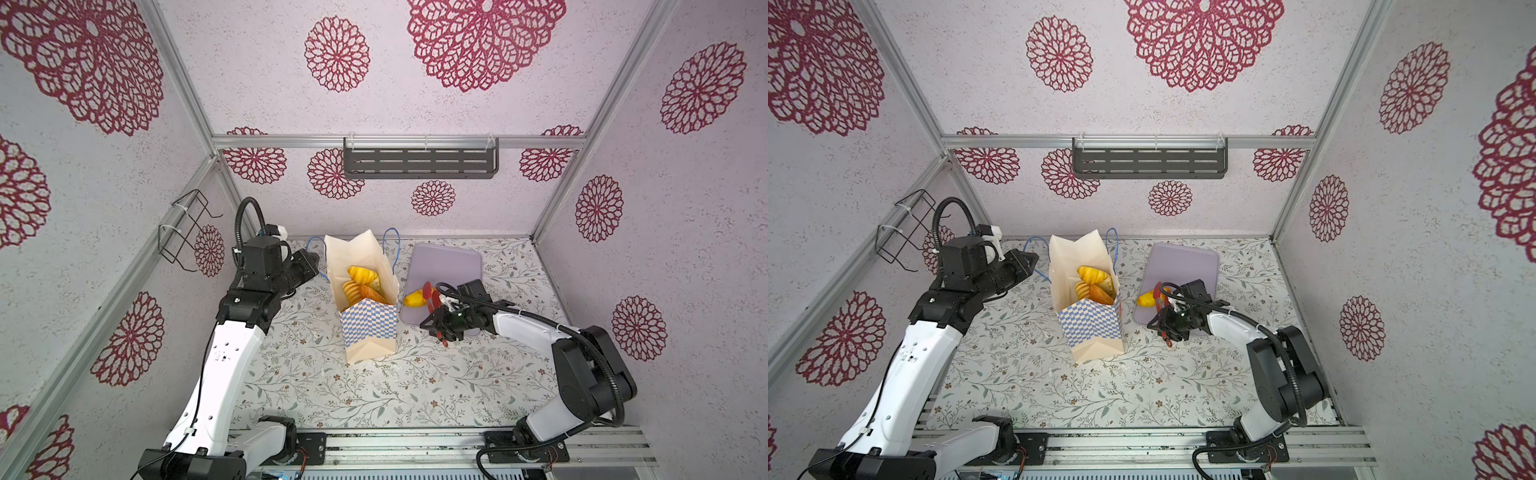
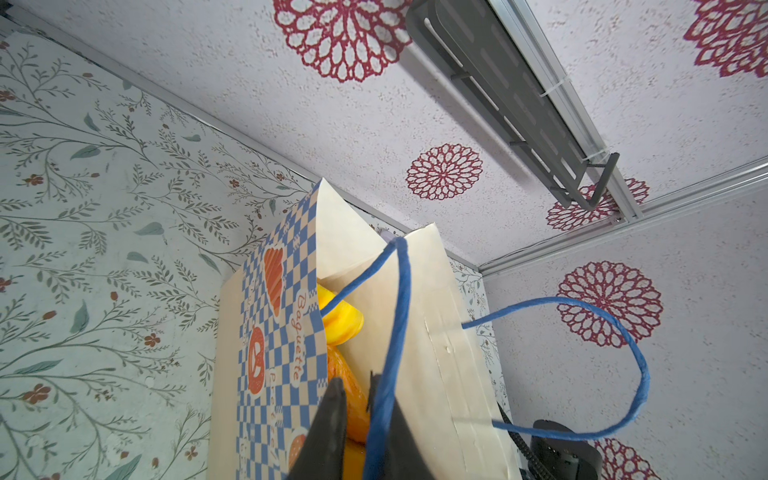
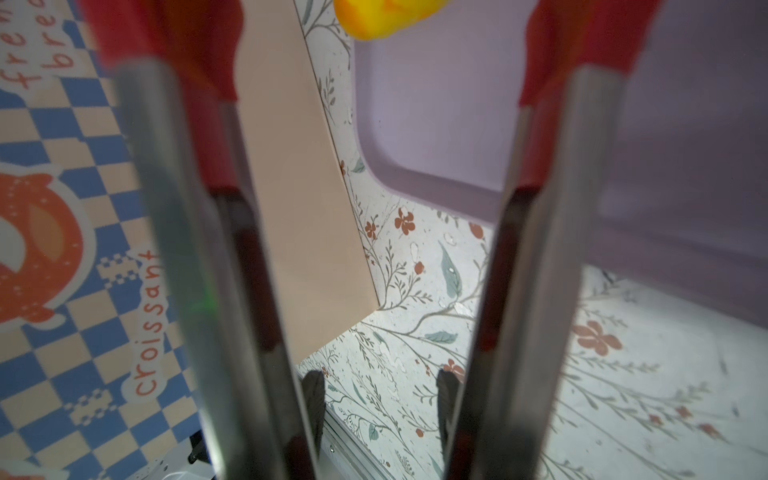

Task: Place the fake bread into the paper bag

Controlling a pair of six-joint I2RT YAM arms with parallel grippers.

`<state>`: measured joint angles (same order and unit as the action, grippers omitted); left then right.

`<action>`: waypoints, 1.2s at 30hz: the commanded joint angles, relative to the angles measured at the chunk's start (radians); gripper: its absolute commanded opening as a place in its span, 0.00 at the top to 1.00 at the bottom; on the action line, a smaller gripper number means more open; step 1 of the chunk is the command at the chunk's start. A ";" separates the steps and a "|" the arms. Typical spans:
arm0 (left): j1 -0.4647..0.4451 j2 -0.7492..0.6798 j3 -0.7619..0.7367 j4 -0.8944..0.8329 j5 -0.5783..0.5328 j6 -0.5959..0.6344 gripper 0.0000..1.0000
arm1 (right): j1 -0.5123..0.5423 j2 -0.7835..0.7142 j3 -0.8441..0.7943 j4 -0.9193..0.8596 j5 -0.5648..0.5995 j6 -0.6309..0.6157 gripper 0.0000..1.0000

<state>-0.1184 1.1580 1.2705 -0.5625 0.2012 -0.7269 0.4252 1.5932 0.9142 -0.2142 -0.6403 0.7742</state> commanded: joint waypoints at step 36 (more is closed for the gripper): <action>0.011 -0.040 -0.058 0.055 0.032 0.029 0.82 | 0.037 0.062 0.150 -0.156 0.044 -0.066 0.53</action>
<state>-0.1177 1.1297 1.2106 -0.5358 0.2237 -0.7174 0.4614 1.6470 1.0245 -0.3992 -0.6018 0.6960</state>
